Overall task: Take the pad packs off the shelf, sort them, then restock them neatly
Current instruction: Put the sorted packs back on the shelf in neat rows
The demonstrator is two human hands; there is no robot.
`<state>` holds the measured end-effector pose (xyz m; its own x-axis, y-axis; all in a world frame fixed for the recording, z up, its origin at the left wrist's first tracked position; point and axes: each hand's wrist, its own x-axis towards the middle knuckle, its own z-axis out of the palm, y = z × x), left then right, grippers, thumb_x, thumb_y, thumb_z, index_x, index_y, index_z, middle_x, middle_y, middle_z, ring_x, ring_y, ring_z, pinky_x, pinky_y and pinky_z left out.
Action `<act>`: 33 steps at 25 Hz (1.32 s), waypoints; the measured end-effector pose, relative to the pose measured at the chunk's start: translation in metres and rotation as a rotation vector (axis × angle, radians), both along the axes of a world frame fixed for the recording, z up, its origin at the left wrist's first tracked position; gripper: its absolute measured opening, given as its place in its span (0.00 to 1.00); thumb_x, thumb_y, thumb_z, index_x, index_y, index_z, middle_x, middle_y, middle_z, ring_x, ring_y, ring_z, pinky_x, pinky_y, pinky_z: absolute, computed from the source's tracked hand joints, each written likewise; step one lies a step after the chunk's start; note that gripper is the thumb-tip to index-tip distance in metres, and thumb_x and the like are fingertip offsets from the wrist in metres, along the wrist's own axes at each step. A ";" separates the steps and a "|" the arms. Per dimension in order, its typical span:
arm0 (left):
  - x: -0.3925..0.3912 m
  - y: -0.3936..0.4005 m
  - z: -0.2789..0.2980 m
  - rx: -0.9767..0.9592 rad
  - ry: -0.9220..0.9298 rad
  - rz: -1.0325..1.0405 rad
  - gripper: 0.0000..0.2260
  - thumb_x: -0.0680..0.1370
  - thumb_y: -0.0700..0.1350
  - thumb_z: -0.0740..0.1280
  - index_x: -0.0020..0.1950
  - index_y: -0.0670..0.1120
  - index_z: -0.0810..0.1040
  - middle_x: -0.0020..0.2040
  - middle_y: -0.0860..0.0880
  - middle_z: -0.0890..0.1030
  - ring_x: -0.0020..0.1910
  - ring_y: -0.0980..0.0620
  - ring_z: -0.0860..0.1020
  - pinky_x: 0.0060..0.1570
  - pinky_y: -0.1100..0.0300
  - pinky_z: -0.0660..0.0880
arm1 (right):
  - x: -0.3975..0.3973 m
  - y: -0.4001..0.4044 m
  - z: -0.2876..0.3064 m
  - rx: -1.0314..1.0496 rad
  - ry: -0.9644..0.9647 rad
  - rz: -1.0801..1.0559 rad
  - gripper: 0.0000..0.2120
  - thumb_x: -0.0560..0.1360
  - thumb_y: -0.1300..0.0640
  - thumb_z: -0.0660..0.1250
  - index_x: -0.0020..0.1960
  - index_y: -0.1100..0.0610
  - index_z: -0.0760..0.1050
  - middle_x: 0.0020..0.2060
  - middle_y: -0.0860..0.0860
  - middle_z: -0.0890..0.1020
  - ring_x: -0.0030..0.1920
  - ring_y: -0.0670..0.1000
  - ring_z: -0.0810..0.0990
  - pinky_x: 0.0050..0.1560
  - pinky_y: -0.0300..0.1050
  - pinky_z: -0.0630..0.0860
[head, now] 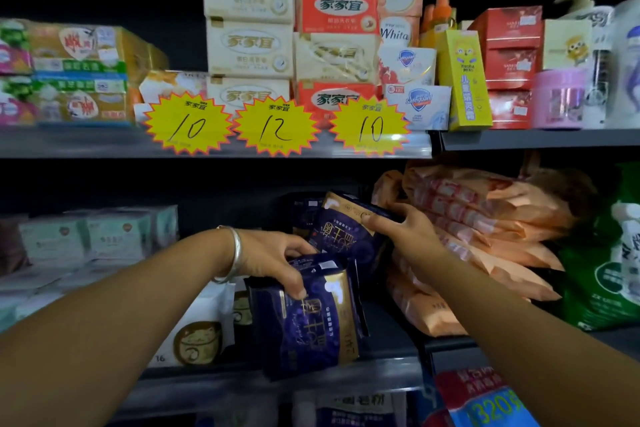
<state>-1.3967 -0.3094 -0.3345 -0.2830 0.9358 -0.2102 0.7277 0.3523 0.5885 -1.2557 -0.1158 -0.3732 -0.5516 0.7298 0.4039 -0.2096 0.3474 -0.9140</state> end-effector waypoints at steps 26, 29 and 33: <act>-0.012 0.020 -0.007 -0.030 0.197 0.059 0.46 0.71 0.44 0.73 0.77 0.57 0.44 0.76 0.47 0.57 0.72 0.52 0.62 0.62 0.66 0.62 | -0.028 0.003 -0.023 -0.548 0.064 0.250 0.03 0.72 0.58 0.67 0.43 0.58 0.77 0.39 0.55 0.80 0.40 0.54 0.79 0.44 0.49 0.77; -0.011 0.017 -0.003 -0.027 0.207 0.064 0.46 0.70 0.43 0.73 0.76 0.60 0.44 0.76 0.45 0.58 0.69 0.50 0.68 0.63 0.63 0.66 | -0.024 0.009 -0.020 -0.502 0.032 0.300 0.02 0.71 0.58 0.66 0.43 0.57 0.76 0.40 0.54 0.79 0.41 0.52 0.78 0.45 0.46 0.74; -0.009 0.016 0.002 -0.008 0.185 0.061 0.46 0.70 0.42 0.73 0.74 0.65 0.46 0.74 0.44 0.59 0.65 0.46 0.72 0.65 0.58 0.68 | -0.024 0.015 -0.012 -0.538 0.074 0.259 0.10 0.73 0.49 0.67 0.48 0.55 0.77 0.44 0.54 0.82 0.48 0.54 0.80 0.53 0.51 0.76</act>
